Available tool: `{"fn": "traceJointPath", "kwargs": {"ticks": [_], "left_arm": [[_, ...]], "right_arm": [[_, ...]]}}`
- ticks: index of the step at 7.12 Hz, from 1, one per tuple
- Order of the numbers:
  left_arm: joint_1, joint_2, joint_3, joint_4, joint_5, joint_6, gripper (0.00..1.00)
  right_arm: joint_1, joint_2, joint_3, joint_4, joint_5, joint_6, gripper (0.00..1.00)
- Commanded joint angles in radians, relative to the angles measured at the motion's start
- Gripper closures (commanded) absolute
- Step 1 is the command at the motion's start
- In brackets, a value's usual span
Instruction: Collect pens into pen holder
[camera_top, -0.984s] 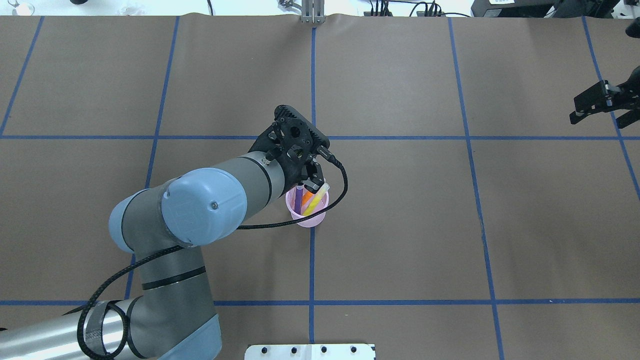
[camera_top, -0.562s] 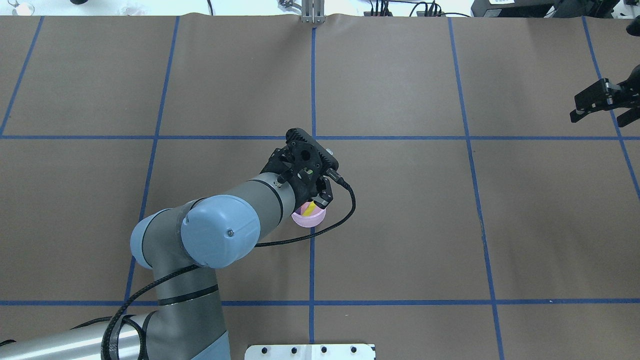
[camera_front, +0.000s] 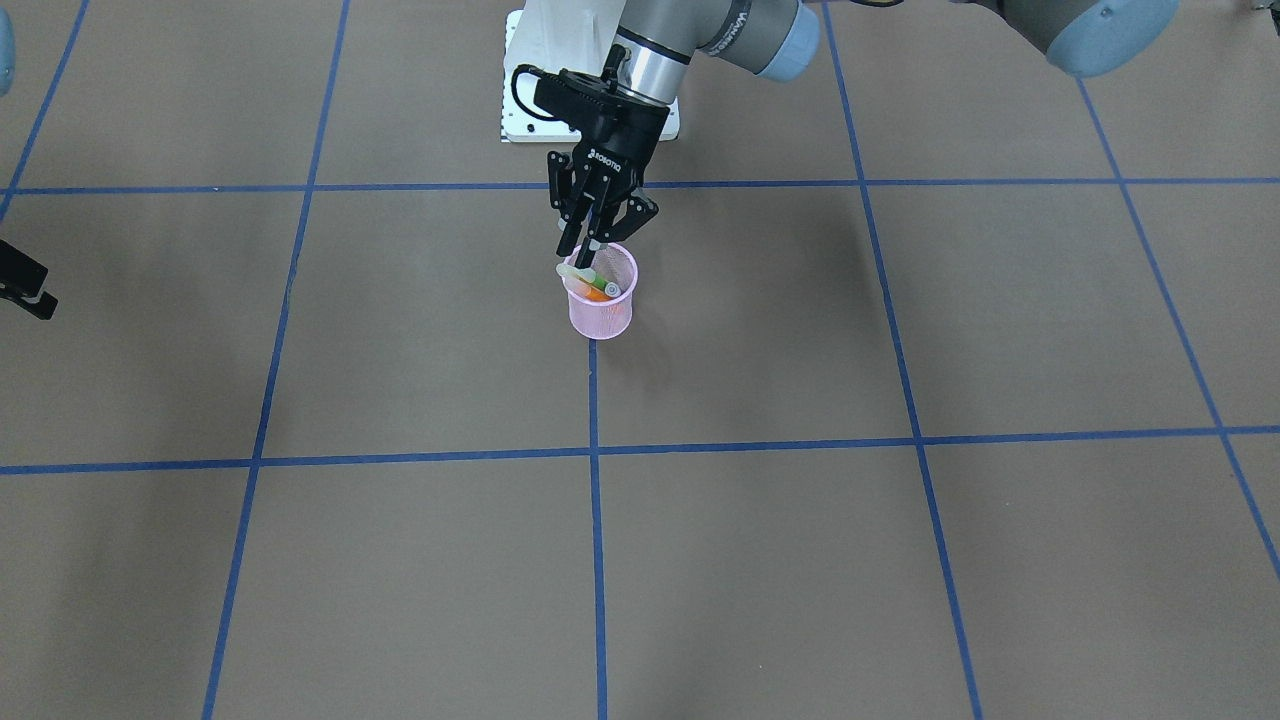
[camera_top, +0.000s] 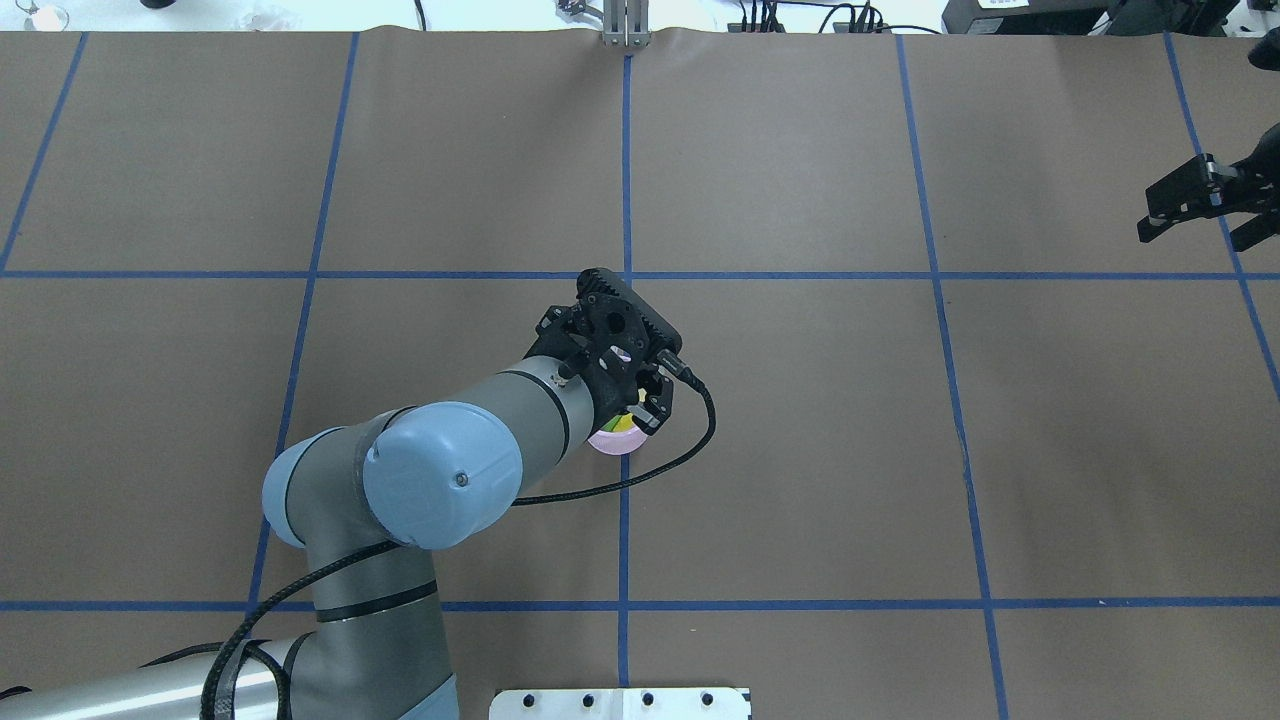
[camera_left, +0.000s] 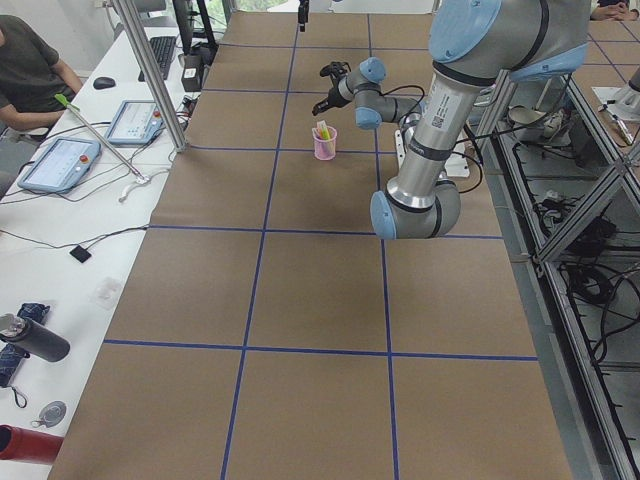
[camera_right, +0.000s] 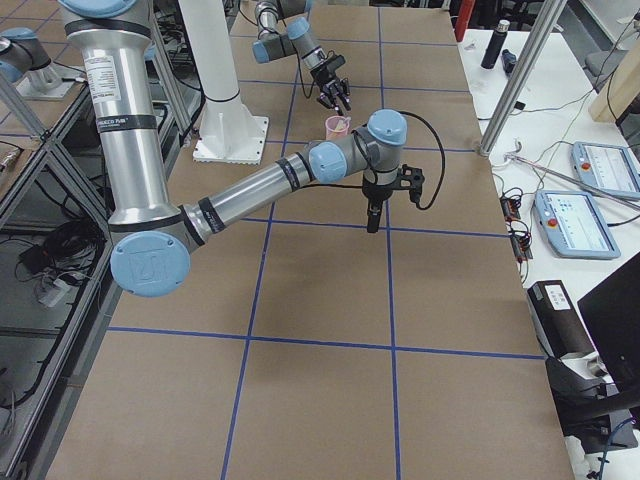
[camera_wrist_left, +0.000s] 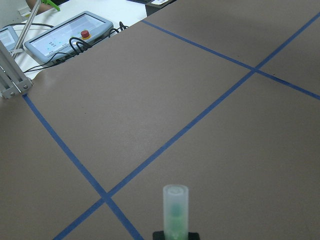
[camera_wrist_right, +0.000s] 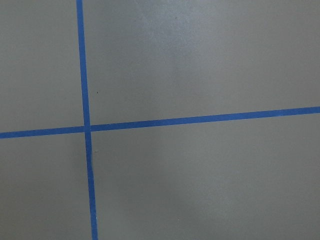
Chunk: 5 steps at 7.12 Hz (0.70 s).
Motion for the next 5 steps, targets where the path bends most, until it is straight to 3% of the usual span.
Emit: {"fn": "traceJointPath", "kwargs": {"ticks": [1,2,3,4,5], "left_arm": [[-0.052,0.104,-0.102,0.007,-0.016,-0.006,0.0],[-0.123,0.236,-0.17,0.008,-0.091,-0.005,0.0],[-0.245,0.362,-0.225,0.008,-0.239,-0.006,0.0],[-0.418,0.457,-0.218,0.01,-0.462,-0.002,0.0],[-0.606,0.501,-0.14,0.056,-0.7,0.001,0.0]], "right_arm": [[0.011,-0.004,-0.003,0.0,-0.005,-0.004,0.0],[0.037,-0.01,-0.009,0.0,-0.006,-0.017,0.0],[0.071,-0.03,-0.016,-0.002,-0.003,-0.073,0.0],[0.113,-0.069,-0.017,-0.002,0.001,-0.163,0.0],[0.158,-0.082,-0.06,-0.003,0.003,-0.263,0.0]]}}
